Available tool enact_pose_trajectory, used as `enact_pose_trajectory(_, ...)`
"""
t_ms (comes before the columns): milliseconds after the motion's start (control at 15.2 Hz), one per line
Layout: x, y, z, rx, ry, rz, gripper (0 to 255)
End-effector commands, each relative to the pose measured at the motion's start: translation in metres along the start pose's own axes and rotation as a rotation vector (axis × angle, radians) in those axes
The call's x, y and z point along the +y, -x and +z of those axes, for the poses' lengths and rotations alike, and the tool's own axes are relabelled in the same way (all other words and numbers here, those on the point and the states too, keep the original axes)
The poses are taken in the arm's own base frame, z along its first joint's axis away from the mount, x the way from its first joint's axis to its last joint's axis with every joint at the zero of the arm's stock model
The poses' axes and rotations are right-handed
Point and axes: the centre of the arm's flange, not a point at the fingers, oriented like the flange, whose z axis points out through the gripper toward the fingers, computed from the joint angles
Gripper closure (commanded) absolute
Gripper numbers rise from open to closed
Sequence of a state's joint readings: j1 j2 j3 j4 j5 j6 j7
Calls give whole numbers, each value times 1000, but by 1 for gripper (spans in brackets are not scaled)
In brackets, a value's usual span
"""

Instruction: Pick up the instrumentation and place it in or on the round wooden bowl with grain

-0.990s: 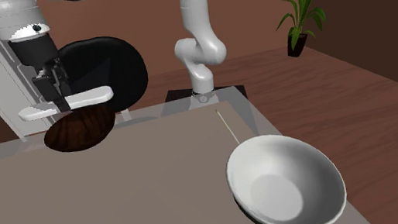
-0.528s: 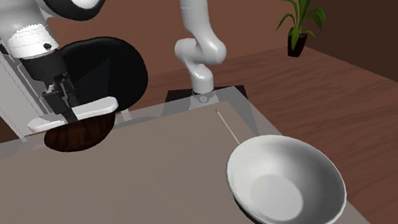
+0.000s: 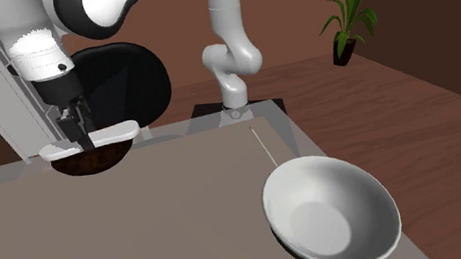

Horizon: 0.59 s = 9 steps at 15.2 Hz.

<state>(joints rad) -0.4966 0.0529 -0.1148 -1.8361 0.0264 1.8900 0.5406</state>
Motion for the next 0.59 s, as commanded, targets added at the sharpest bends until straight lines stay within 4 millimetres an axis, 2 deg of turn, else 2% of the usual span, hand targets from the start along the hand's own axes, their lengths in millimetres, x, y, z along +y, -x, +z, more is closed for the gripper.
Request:
enact_pose_trajectory(0,0,0,0,0,0,0,255)
enact_pose_trajectory(132,0,0,0,0,0,0,255)
enact_pose_trajectory(198,0,0,0,0,0,0,0)
enact_pose_trajectory(528,0,0,0,0,0,0,0)
